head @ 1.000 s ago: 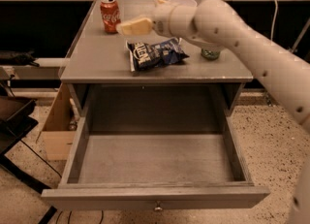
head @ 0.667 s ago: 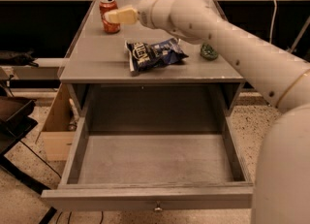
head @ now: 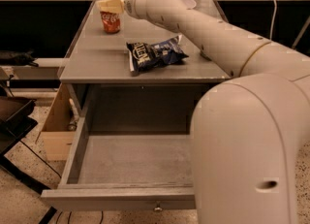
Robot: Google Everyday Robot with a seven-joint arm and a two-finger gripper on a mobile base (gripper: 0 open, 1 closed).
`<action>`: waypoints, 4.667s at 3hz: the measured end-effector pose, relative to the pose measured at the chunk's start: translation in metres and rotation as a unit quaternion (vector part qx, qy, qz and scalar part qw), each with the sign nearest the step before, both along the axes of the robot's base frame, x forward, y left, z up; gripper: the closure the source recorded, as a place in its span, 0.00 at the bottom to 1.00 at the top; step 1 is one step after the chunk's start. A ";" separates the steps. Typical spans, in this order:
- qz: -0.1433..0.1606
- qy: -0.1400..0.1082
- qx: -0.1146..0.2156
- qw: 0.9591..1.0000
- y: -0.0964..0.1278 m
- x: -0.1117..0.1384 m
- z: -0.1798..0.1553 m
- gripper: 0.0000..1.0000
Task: Place coke can into top drawer
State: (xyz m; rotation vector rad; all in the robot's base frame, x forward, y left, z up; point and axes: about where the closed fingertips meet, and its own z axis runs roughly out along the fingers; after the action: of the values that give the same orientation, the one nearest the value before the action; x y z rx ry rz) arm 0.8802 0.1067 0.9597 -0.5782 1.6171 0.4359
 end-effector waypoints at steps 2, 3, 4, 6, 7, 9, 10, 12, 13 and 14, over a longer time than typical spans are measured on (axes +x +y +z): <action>-0.055 0.009 -0.020 0.998 -0.024 0.051 -0.025 0.00; -0.035 0.003 -0.021 0.999 -0.014 0.064 -0.029 0.00; 0.004 -0.012 -0.005 1.000 0.015 0.059 -0.022 0.00; 0.053 -0.020 0.017 0.998 0.056 0.055 -0.024 0.00; 0.052 -0.014 0.003 0.999 0.057 0.065 -0.044 0.22; 0.052 -0.014 0.003 0.999 0.057 0.065 -0.044 0.69; 0.053 -0.015 0.002 0.998 0.057 0.064 -0.043 0.92; 0.055 -0.072 -0.025 0.996 -0.007 0.004 0.047 1.00; 0.056 -0.089 -0.019 0.994 -0.053 -0.072 0.098 1.00; 0.092 -0.071 -0.044 0.992 -0.067 -0.155 0.090 1.00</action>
Offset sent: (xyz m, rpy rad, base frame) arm 0.0695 -0.0387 -0.0300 -0.0572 0.0216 -0.1555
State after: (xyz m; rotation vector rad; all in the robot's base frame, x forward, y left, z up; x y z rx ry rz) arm 0.7257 0.0400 1.0499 -0.8116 1.4568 0.4511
